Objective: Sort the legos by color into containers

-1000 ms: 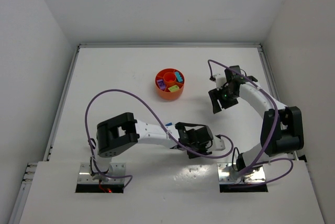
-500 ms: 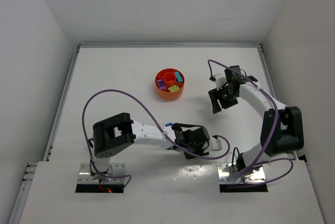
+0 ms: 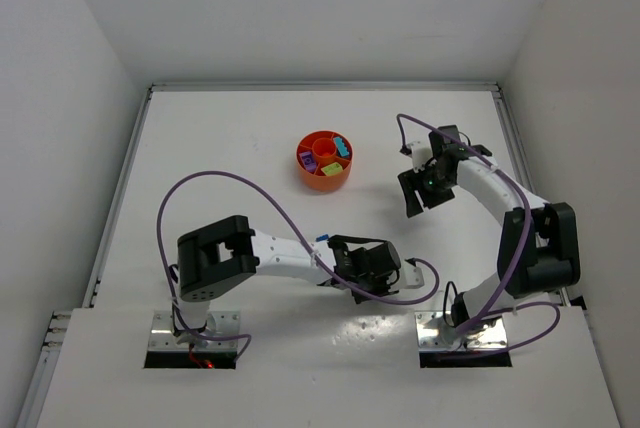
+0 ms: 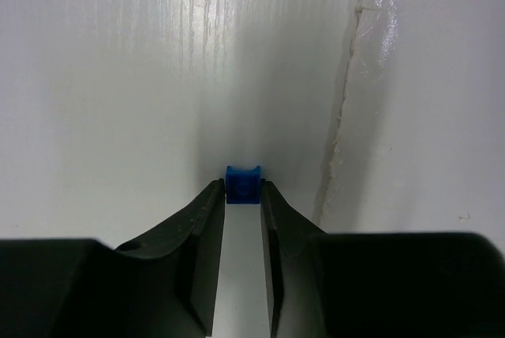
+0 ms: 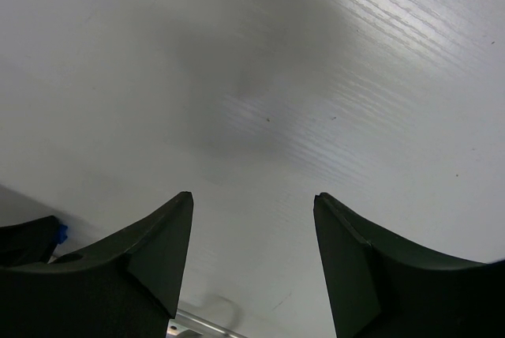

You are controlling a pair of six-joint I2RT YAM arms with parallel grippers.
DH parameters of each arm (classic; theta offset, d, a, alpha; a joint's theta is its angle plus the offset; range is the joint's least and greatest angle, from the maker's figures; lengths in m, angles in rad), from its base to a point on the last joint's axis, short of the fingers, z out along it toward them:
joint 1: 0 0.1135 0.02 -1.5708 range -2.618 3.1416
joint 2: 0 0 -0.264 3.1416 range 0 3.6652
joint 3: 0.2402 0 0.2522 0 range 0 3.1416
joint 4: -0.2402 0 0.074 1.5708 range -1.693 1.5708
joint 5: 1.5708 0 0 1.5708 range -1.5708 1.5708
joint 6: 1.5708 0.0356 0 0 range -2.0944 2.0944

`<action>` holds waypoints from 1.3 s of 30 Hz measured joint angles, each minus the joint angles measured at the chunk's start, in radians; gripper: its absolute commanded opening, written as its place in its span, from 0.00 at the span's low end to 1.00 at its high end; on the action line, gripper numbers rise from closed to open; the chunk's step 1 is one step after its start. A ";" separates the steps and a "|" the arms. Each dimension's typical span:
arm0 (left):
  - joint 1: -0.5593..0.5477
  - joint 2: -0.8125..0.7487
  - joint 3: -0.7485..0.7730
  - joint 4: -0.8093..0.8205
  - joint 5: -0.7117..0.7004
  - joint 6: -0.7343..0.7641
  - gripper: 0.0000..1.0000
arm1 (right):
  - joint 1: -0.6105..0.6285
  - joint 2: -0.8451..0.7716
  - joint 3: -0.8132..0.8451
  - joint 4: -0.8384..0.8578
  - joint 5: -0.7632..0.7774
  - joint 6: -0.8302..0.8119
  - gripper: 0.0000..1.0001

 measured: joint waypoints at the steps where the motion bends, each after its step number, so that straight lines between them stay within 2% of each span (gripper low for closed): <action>1: 0.000 0.000 0.001 -0.001 0.000 0.002 0.29 | 0.000 0.003 0.000 0.000 0.000 0.000 0.63; 5: 0.000 0.002 0.003 -0.002 0.004 0.004 0.23 | 0.000 0.011 0.000 0.000 0.000 0.000 0.63; 10: 0.000 0.004 0.009 -0.008 0.008 0.015 0.08 | 0.000 0.011 0.000 0.000 0.000 0.000 0.63; 13: 0.005 0.003 0.009 -0.012 0.025 0.042 0.02 | 0.000 0.008 0.000 0.000 0.000 0.000 0.63; 19: 0.079 -0.047 -0.017 -0.075 0.142 0.097 0.00 | -0.007 -0.017 -0.016 0.005 0.000 0.000 0.63; 27: 0.268 -0.277 -0.021 -0.232 0.312 0.160 0.00 | -0.009 -0.064 -0.040 0.008 -0.003 0.000 0.63; 30: 0.374 -0.340 0.025 -0.301 0.349 0.174 0.00 | -0.010 -0.064 -0.040 0.008 -0.019 0.000 0.63; 36: 0.629 -0.350 0.191 -0.363 0.364 0.162 0.00 | -0.011 -0.050 -0.038 0.005 -0.047 -0.001 0.61; 39: 0.750 -0.284 0.318 -0.377 0.364 0.124 0.00 | -0.012 -0.022 -0.032 -0.001 -0.052 0.000 0.61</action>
